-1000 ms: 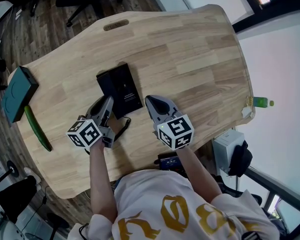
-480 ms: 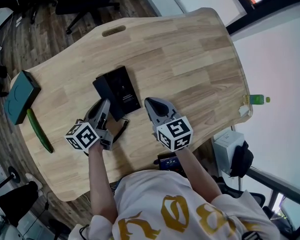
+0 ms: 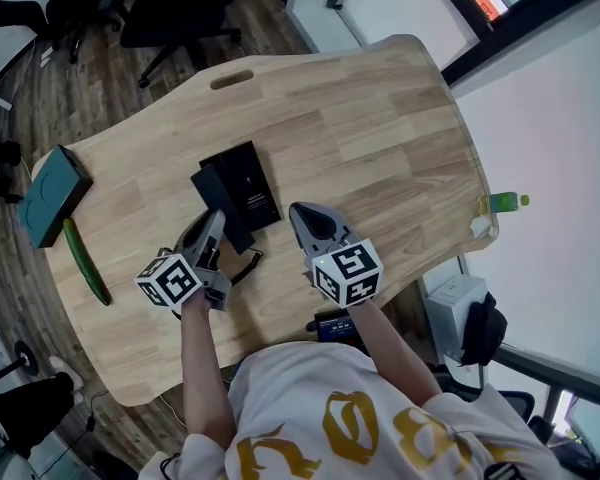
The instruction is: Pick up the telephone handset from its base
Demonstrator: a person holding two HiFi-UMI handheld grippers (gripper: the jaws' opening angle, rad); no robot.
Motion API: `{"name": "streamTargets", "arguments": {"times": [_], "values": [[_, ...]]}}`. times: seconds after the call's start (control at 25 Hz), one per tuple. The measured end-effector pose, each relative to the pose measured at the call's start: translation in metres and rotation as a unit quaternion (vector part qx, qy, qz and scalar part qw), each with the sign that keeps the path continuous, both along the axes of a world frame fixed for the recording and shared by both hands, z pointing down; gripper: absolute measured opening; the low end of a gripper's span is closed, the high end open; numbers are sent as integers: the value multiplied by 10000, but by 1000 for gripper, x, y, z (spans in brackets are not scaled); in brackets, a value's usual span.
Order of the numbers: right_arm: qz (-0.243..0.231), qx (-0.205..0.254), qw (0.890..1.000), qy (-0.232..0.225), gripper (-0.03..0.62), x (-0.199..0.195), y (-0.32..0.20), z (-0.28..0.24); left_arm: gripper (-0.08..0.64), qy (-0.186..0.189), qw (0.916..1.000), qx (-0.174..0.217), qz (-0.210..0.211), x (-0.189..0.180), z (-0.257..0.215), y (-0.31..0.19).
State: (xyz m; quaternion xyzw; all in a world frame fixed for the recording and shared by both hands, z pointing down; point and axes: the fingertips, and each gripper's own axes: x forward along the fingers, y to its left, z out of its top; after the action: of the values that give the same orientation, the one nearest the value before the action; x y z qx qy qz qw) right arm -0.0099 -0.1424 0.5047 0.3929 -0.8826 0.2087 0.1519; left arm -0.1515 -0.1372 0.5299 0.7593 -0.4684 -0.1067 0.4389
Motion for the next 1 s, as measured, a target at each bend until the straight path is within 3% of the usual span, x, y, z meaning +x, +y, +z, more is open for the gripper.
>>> {"name": "streamTargets", "arguments": {"times": [0.52,0.72,1.0], "values": [[171,363,9992,-89,5,2,16,-29,72,160,9991,369,145,8,-40,27],[223,418,9983,-335,5,4,26,-43,72,672,9966,445,163,14,-56,44],[209,528,9971,-513,5,1,40,-56,72,815,9940,582,442,23,-74,66]]}}
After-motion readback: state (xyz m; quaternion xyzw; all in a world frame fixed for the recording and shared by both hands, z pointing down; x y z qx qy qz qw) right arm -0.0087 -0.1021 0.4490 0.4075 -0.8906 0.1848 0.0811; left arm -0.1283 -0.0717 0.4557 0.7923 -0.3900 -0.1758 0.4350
